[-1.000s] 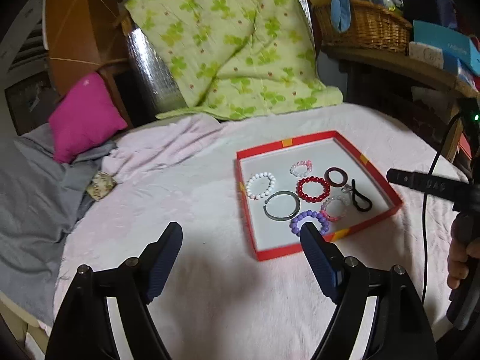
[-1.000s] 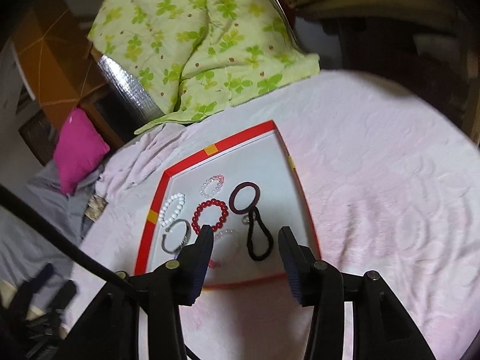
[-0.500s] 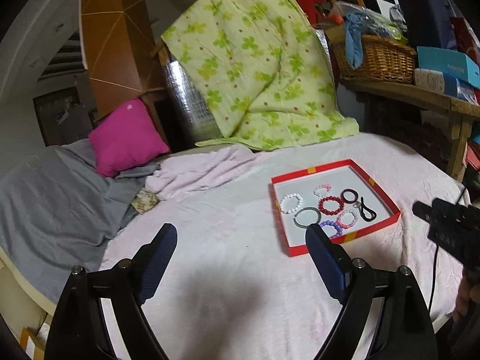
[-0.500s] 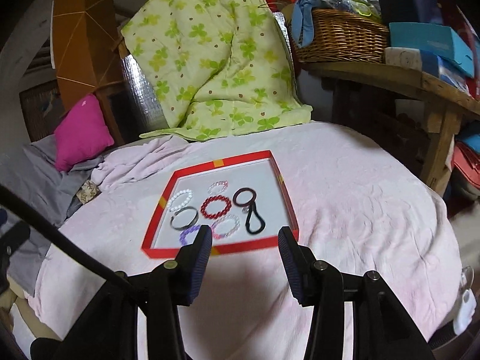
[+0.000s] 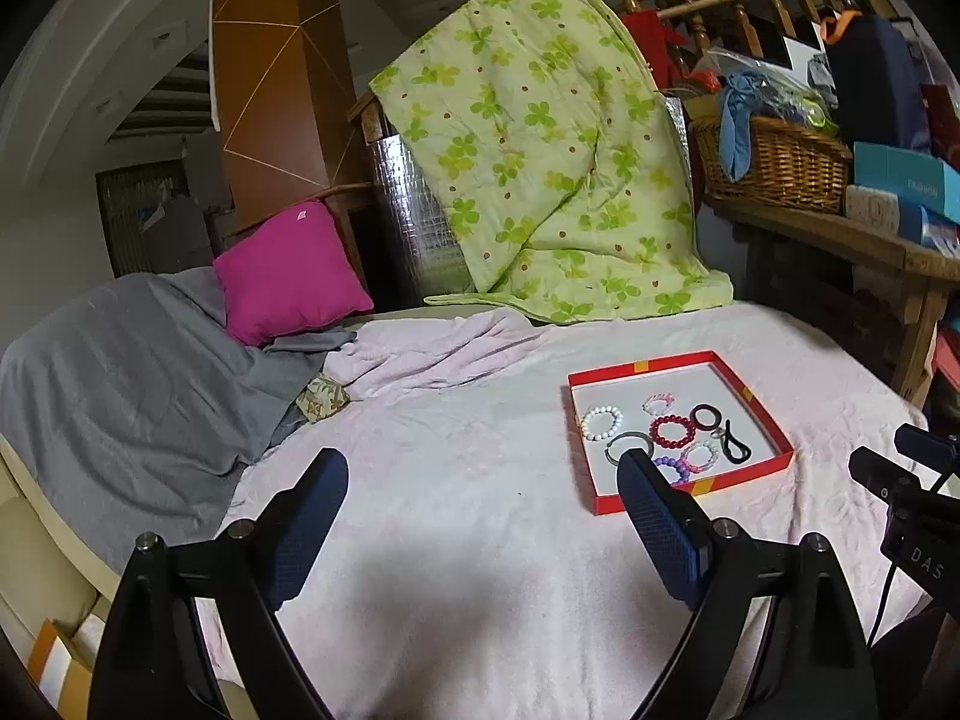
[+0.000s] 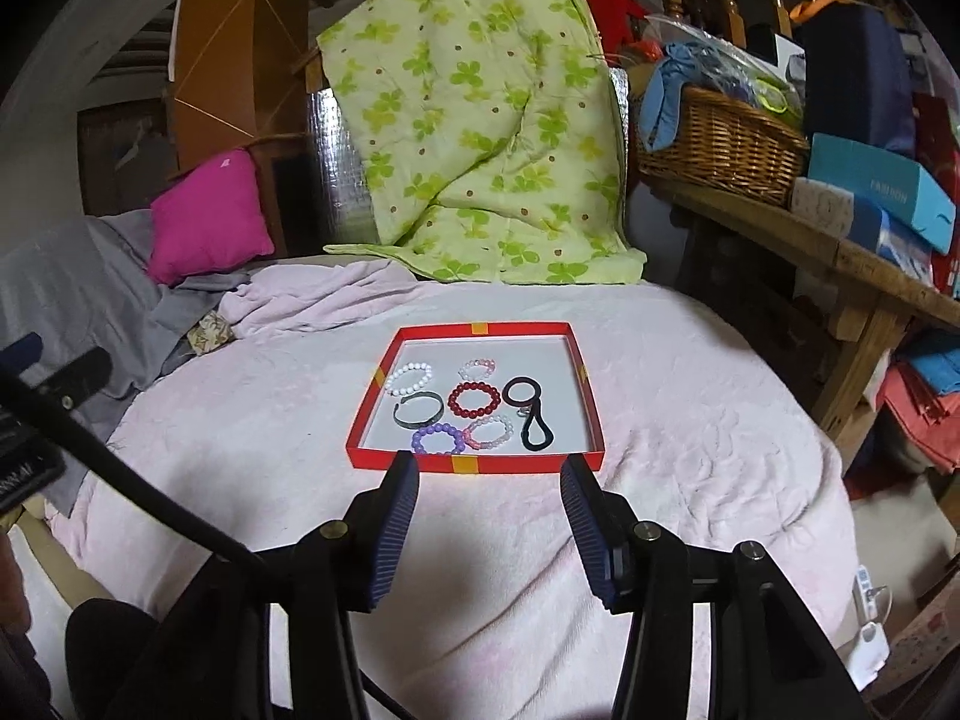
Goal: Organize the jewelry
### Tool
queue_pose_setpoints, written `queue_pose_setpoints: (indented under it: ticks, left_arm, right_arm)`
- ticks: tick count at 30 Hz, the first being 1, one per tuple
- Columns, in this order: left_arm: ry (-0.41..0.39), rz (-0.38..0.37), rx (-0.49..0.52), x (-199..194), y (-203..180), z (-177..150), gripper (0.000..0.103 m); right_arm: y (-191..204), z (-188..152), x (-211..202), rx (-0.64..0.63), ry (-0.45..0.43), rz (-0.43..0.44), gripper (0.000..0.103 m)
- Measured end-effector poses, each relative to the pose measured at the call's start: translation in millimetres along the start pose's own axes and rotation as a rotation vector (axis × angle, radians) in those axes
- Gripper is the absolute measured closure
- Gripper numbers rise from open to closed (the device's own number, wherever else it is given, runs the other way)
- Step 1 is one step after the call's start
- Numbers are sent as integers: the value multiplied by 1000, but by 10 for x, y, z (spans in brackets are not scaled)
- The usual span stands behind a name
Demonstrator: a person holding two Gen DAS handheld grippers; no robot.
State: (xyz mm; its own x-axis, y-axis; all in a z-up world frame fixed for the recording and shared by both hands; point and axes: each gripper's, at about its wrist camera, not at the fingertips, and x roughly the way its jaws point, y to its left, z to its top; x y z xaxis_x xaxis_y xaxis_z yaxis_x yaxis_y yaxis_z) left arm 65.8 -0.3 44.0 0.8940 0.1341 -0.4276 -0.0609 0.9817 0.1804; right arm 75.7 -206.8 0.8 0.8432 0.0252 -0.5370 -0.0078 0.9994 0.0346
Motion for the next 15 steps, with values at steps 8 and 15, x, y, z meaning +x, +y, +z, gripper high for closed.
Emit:
queue_pose_setpoints:
  ticks: [8,15]
  left_arm:
    - [2,-21,-28,-66,56,1,12]
    - [32,-41,-42,22,68,-39,11]
  right_arm:
    - [148,31,-74,-39,27,-24,47]
    - [174,-13,61,-28,62,-34,47]
